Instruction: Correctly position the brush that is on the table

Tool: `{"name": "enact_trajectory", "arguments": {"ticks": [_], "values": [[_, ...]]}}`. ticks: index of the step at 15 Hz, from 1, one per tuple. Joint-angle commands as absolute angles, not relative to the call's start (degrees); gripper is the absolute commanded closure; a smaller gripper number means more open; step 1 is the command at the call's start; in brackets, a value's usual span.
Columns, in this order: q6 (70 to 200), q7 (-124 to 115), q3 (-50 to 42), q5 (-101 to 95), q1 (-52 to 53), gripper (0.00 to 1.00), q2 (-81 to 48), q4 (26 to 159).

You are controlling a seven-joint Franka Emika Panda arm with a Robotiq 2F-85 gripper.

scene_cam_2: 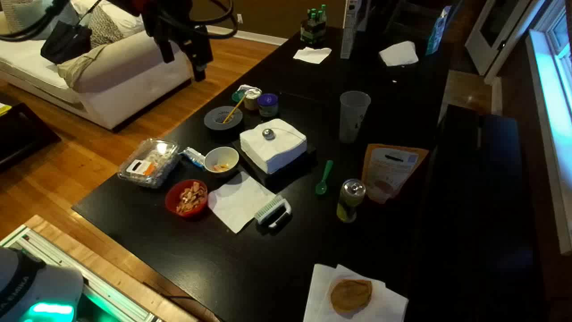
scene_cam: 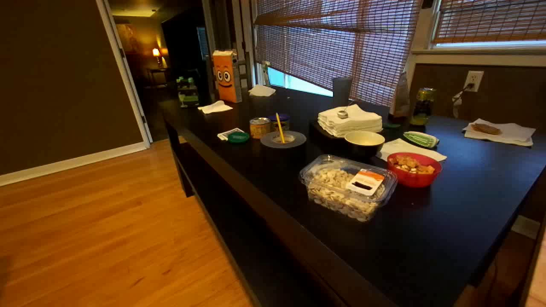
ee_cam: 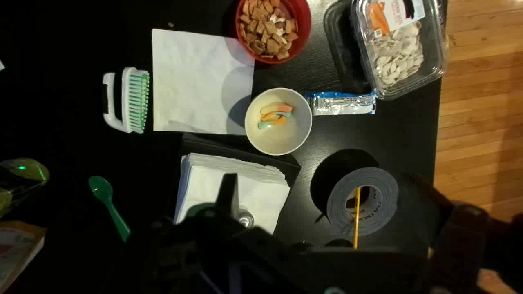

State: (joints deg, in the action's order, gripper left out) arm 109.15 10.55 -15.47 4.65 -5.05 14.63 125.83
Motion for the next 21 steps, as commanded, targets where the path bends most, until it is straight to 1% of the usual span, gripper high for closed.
{"name": "enact_trajectory", "arguments": {"ticks": [1, 7, 8, 12, 16, 21], "values": [[108.98, 10.87, -14.17, 5.01, -6.51, 0.00, 14.49, 125.70], [108.98, 10.87, -14.17, 5.01, -6.50, 0.00, 14.49, 125.70], [113.70, 9.44, -13.63, 2.88, -6.92, 0.00, 14.23, 126.92], [115.31, 15.54, -16.09, 5.96, -7.99, 0.00, 10.12, 125.69], [111.60, 26.25, -20.13, 12.39, -10.56, 0.00, 3.25, 122.83], [101.37, 43.84, -22.52, 23.69, -16.91, 0.00, -7.62, 116.43]]}}
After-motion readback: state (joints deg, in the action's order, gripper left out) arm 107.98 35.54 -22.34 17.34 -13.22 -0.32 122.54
